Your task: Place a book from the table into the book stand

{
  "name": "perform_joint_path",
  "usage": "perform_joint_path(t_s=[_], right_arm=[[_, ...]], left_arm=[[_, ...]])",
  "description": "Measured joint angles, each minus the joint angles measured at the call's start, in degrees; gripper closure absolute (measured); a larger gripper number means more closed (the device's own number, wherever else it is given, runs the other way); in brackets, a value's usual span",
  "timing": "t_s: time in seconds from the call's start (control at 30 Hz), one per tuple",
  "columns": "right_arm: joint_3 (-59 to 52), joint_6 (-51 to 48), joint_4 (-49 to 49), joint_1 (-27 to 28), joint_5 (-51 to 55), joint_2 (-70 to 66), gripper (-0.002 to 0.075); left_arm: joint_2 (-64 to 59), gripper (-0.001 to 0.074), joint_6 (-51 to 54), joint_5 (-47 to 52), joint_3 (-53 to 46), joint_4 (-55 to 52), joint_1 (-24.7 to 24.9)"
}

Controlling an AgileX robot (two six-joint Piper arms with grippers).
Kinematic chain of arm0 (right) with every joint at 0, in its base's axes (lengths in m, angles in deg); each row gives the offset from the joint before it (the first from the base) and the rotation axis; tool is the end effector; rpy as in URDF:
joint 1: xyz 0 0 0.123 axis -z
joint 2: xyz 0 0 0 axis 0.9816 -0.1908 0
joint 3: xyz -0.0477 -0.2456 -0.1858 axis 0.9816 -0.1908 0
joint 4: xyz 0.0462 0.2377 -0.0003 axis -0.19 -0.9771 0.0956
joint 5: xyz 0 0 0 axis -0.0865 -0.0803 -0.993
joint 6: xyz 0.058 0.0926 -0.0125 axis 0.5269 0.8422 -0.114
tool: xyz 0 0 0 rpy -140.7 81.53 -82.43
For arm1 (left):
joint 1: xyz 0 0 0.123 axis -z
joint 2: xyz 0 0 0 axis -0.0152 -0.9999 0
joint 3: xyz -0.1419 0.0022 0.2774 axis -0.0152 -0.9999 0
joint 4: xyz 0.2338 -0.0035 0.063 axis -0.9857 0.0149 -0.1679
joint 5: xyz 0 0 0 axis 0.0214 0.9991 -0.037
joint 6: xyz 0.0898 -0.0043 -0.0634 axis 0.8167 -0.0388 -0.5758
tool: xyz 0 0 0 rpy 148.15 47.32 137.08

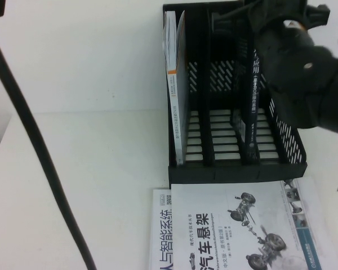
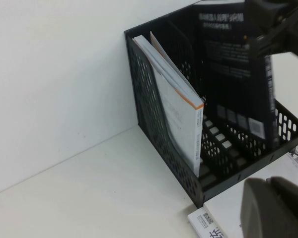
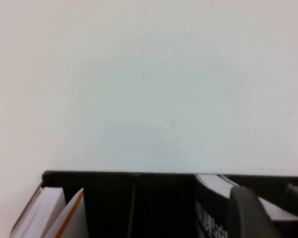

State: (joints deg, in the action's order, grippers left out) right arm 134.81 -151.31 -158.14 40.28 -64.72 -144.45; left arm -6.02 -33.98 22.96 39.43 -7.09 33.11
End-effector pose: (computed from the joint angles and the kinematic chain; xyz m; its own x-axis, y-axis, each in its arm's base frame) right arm 0.3706 0.2043 0.3805 0.0153 -0.0303 -0.9994 0.0439 0.9986 -0.0296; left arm 0.1277 -0.0754 0.5493 -0.3764 0.1788 -0.9091 0.4745 0.8799 -0.0234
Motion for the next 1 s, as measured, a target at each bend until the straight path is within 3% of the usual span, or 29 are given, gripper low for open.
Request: perform_joint_path(t_s=[0.37,0.77,1.0], right_arm=[[0.3,9.6,5.7,-0.5,-2.1,-6.5,0.0593],[1.0,0.6,-3.4,-0.5,0.1,-8.0,0.0587],[1.2,-4.8,-8.6,-0.3,3.8,-7.5,0.0494]], left_arm=[[0.0,0.0737,1.0,0.5,0.0,0.0,0.0],[0.0,0.0737,1.1,-0.1,0.0,0.0,0.0],[0.0,0.0737,1.2,-0.2,0.0,0.3,0.0]])
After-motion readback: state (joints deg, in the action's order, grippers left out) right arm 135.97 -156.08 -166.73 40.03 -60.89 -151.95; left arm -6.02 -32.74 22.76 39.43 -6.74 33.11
